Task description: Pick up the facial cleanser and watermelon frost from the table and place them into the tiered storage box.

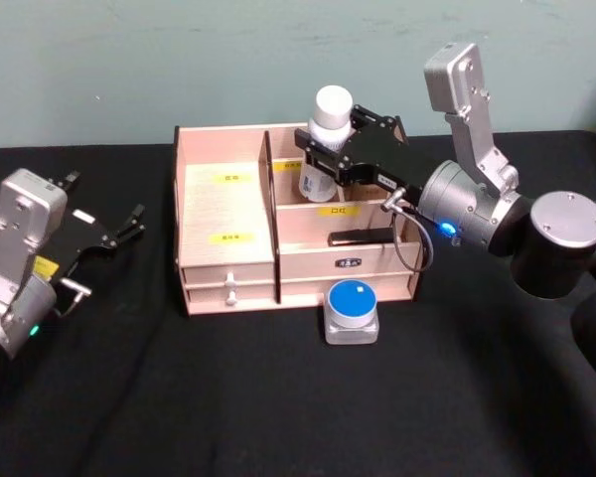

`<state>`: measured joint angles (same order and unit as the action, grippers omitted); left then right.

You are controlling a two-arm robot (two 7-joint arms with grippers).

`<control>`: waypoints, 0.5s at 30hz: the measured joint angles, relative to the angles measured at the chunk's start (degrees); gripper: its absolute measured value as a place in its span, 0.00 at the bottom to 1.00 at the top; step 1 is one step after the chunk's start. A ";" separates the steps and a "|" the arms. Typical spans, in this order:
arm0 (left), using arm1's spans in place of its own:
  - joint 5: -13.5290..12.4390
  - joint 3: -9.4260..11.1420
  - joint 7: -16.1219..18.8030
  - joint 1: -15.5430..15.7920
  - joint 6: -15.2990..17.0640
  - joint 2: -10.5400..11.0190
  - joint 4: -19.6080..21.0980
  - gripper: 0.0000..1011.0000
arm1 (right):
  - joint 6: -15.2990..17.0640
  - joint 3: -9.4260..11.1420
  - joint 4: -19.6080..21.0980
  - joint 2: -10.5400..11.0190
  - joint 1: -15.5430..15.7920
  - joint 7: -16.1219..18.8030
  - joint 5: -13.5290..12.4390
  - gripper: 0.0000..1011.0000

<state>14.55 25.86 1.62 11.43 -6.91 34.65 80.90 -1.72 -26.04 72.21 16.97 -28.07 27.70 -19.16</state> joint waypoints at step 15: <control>0.00 0.00 0.00 0.00 0.00 0.00 0.00 1.00 | -0.60 -0.50 -3.32 -1.52 -1.28 0.73 0.75 0.59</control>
<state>14.55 25.87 1.62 11.43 -6.91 34.64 80.90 -2.32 -26.54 68.89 15.45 -29.35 28.43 -18.41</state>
